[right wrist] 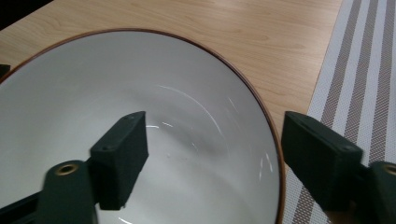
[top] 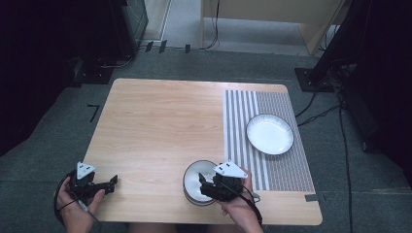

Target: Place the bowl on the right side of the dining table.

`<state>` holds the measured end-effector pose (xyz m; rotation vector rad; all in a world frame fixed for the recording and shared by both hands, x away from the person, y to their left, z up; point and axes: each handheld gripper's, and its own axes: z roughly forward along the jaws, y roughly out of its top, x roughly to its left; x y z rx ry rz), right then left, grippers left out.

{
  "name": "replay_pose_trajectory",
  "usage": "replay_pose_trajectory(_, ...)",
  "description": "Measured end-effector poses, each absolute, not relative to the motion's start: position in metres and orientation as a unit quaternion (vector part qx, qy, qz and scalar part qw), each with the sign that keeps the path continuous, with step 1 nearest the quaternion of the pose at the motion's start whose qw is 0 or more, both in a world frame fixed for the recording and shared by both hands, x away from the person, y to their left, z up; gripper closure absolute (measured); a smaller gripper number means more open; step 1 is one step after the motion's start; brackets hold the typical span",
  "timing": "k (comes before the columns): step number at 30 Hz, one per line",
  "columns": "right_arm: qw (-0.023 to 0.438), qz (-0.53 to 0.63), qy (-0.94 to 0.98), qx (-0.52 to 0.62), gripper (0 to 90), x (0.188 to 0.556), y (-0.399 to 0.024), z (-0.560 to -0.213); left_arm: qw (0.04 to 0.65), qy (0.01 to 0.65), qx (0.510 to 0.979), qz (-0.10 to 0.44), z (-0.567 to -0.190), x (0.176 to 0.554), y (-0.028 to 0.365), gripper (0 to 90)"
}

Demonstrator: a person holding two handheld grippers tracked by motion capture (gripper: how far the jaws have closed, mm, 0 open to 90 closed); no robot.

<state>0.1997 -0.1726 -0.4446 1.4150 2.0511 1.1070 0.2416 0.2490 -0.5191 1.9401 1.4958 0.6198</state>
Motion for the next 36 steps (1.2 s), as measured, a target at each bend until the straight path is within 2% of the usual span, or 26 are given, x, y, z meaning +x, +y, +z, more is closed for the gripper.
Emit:
replay_pose_trajectory(1, 0.206, 0.397, 0.736, 0.508, 27.5, 0.200, -0.173, -0.445, 0.302, 0.564, 0.732, 0.234, -0.519, 0.242, 0.249, 0.0)
replay_pose_trajectory(4, 0.202, 0.400, 0.736, 0.508, 39.3, 0.202, -0.169, -0.449, 0.302, 0.564, 0.732, 0.234, -0.519, 0.242, 0.249, 0.0)
replay_pose_trajectory(6, 0.204, 0.398, 0.735, 0.510, 41.0, 0.203, -0.168, -0.451, 0.303, 0.564, 0.732, 0.234, -0.519, 0.242, 0.249, 0.0)
replay_pose_trajectory(7, 0.207, 0.395, 0.731, 0.516, 45.9, 0.205, -0.167, -0.453, 0.303, 0.564, 0.732, 0.234, -0.519, 0.242, 0.249, 0.0)
replay_pose_trajectory(8, 0.207, 0.395, 0.731, 0.516, 45.9, 0.205, -0.167, -0.453, 0.303, 0.564, 0.732, 0.234, -0.519, 0.242, 0.249, 0.0)
replay_pose_trajectory(9, 0.194, 0.402, 0.725, 0.524, 50.1, 0.208, -0.169, -0.455, 0.303, 0.564, 0.732, 0.234, -0.519, 0.242, 0.249, 0.0)
replay_pose_trajectory(11, 0.190, 0.402, 0.725, 0.526, 51.3, 0.210, -0.170, -0.457, 0.303, 0.564, 0.732, 0.234, -0.519, 0.242, 0.249, 0.0)
replay_pose_trajectory(16, 0.136, 0.434, 0.706, 0.543, 54.6, 0.216, -0.181, -0.464, 0.303, 0.564, 0.732, 0.233, -0.519, 0.242, 0.249, 0.0)
replay_pose_trajectory(18, 0.131, 0.437, 0.704, 0.544, 55.9, 0.217, -0.183, -0.464, 0.303, 0.564, 0.732, 0.233, -0.519, 0.242, 0.249, 0.0)
replay_pose_trajectory(20, 0.120, 0.443, 0.701, 0.545, 61.2, 0.218, -0.188, -0.464, 0.303, 0.564, 0.732, 0.233, -0.519, 0.242, 0.249, 0.0)
replay_pose_trajectory(27, 0.128, 0.450, 0.707, 0.530, 71.3, 0.214, -0.196, -0.461, 0.303, 0.563, 0.733, 0.233, -0.519, 0.242, 0.249, 0.0)
replay_pose_trajectory(30, 0.128, 0.456, 0.705, 0.528, 80.6, 0.210, -0.201, -0.459, 0.303, 0.563, 0.733, 0.233, -0.519, 0.242, 0.249, 0.0)
replay_pose_trajectory(36, 0.136, 0.451, 0.706, 0.529, 81.8, 0.205, -0.203, -0.458, 0.303, 0.563, 0.733, 0.233, -0.519, 0.242, 0.249, 0.0)
